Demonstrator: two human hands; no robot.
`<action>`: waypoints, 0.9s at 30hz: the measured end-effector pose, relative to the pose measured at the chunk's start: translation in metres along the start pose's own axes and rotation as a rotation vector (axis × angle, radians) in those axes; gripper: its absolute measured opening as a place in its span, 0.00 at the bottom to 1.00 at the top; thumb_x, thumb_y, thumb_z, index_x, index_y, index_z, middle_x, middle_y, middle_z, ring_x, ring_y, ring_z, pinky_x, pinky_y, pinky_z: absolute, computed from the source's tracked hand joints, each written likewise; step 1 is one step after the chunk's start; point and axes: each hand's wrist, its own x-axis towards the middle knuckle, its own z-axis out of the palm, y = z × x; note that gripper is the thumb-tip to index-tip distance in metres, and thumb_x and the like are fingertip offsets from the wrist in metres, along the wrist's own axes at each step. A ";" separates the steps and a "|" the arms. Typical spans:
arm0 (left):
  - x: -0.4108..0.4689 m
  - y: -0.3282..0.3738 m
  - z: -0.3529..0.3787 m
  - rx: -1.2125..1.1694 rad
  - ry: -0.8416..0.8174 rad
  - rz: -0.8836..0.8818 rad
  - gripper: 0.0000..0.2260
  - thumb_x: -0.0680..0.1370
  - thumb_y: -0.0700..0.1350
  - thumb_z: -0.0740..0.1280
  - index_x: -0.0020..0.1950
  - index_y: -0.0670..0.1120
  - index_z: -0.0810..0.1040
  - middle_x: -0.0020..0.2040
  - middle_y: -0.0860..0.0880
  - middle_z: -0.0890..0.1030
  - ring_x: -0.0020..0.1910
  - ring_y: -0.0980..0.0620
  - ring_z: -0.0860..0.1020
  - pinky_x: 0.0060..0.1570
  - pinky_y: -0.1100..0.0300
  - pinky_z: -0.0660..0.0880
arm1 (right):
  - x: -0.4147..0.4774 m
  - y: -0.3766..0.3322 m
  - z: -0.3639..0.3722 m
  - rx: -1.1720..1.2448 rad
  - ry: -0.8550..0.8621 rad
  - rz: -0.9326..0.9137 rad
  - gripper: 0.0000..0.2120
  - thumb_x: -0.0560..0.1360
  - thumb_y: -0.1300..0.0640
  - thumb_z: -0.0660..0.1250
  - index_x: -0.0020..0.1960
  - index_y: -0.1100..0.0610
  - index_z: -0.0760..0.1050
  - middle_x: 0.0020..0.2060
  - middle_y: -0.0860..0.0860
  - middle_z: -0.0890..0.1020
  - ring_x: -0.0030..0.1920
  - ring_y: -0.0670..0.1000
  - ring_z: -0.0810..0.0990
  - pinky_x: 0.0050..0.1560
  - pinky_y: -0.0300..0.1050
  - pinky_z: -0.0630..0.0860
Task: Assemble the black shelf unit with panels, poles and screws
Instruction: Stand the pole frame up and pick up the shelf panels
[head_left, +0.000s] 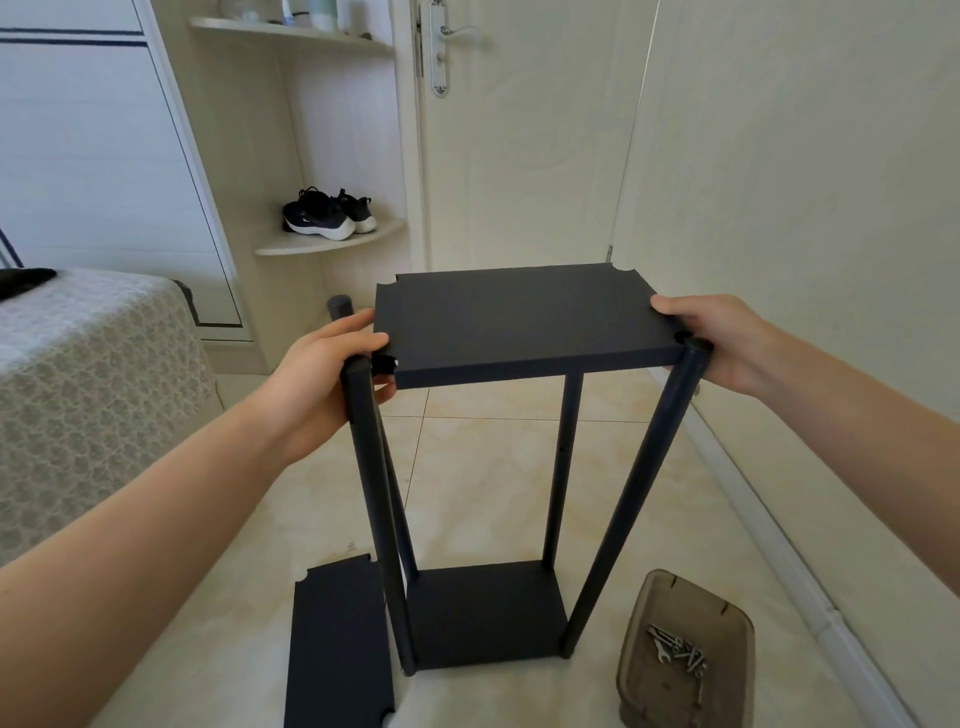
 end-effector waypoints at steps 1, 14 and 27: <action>-0.001 -0.001 0.000 -0.004 -0.001 -0.001 0.17 0.80 0.41 0.65 0.68 0.52 0.77 0.59 0.47 0.84 0.53 0.47 0.80 0.41 0.59 0.81 | -0.002 0.003 0.000 0.026 -0.015 0.010 0.12 0.77 0.57 0.68 0.58 0.62 0.79 0.46 0.51 0.84 0.39 0.49 0.84 0.36 0.40 0.79; -0.006 -0.010 -0.004 -0.089 0.090 -0.045 0.15 0.81 0.45 0.63 0.66 0.53 0.79 0.54 0.51 0.86 0.44 0.53 0.83 0.47 0.57 0.79 | -0.010 0.014 0.013 0.213 -0.037 0.094 0.10 0.76 0.57 0.67 0.57 0.59 0.76 0.39 0.51 0.81 0.31 0.50 0.81 0.31 0.41 0.78; -0.014 -0.034 0.004 -0.194 0.288 -0.029 0.13 0.81 0.42 0.61 0.63 0.50 0.80 0.48 0.48 0.83 0.41 0.51 0.78 0.45 0.58 0.74 | -0.028 0.034 0.019 0.278 -0.029 0.039 0.12 0.77 0.56 0.66 0.58 0.60 0.76 0.36 0.51 0.84 0.36 0.51 0.84 0.36 0.44 0.81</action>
